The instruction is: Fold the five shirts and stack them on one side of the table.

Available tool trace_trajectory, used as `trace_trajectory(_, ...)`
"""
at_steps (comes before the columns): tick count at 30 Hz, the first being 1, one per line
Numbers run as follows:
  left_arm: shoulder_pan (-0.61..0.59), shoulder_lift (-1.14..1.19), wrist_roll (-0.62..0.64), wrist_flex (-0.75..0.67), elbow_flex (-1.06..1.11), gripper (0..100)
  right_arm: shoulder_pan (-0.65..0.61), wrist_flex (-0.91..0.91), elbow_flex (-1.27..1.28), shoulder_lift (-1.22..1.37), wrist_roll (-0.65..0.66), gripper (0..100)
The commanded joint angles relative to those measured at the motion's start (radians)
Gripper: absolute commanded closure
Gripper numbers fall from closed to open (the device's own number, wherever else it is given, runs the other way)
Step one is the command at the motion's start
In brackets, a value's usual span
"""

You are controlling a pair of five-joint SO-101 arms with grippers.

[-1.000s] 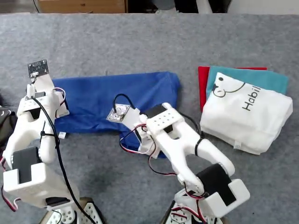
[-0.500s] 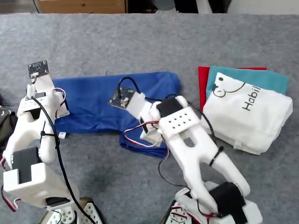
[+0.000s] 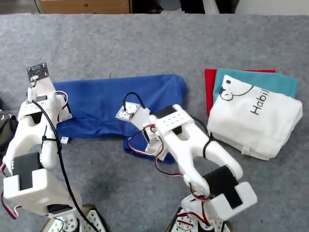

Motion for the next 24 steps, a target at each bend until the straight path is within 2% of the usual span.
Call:
trace_trajectory(1,-0.008,-0.011,0.008,-0.014,0.001,97,0.009,0.084,-0.087,-0.12,-0.009,98.5)
trace_trajectory(5,-0.008,-0.009,0.008,-0.014,0.001,97,0.009,0.175,-0.137,-0.246,-0.002,98.5)
trace_trajectory(9,-0.008,-0.009,0.008,-0.015,0.008,97,0.008,0.092,-0.084,-0.262,0.014,98.5)
trace_trajectory(14,-0.005,-0.009,0.008,-0.015,0.012,97,-0.077,-0.021,0.07,-0.226,0.196,97.8)
trace_trajectory(20,-0.005,-0.009,0.008,-0.015,0.012,97,-0.178,-0.149,0.176,-0.226,0.209,75.8)
trace_trajectory(24,-0.005,-0.009,0.008,-0.015,0.012,97,-0.18,-0.169,0.196,-0.216,0.209,77.5)
